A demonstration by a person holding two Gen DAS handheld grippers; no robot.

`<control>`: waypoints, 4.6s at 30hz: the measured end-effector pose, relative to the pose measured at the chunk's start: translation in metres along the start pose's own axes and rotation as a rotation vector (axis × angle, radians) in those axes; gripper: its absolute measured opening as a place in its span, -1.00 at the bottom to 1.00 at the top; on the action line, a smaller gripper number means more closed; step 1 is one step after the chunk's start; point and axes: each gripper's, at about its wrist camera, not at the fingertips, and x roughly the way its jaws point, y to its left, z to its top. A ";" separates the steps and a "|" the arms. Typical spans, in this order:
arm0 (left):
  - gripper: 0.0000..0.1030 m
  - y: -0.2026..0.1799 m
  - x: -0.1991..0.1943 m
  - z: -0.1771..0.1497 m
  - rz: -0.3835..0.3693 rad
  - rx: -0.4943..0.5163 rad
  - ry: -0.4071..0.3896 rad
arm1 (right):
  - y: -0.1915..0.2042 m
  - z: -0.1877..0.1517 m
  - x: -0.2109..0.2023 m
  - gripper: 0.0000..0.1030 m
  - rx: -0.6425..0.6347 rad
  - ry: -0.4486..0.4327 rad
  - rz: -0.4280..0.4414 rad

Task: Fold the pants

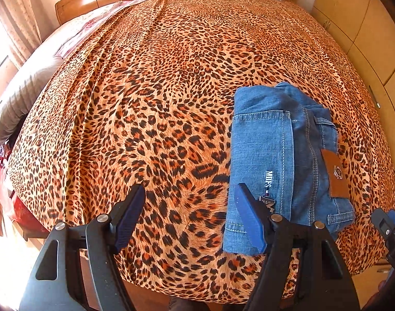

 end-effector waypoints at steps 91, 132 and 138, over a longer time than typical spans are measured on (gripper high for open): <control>0.56 -0.027 0.113 0.046 -0.504 -0.176 0.536 | 0.000 0.047 0.139 0.23 0.204 0.307 0.511; -0.35 0.013 0.079 0.124 -0.468 -0.163 0.314 | 0.121 0.104 0.109 -0.09 -0.098 0.132 0.374; 0.12 0.053 0.099 0.170 -0.255 -0.096 0.277 | 0.168 0.146 0.134 0.42 -0.133 0.138 0.251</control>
